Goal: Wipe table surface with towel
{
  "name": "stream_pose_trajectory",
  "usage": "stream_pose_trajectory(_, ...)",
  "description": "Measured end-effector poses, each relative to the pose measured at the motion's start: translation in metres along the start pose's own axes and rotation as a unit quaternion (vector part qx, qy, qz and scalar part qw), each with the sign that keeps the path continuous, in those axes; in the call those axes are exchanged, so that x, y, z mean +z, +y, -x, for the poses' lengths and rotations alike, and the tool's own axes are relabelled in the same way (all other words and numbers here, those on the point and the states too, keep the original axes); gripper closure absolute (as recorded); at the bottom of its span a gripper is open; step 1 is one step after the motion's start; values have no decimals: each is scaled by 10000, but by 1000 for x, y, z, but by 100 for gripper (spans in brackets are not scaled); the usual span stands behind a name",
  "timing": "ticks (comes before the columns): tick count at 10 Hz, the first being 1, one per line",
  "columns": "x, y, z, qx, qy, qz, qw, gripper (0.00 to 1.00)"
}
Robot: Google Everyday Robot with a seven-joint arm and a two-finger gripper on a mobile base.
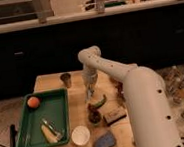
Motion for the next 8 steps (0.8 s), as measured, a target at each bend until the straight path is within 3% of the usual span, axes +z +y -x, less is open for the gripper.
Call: stream_pose_trajectory(8,0,-1,1,-5,-3,-7,10000,100)
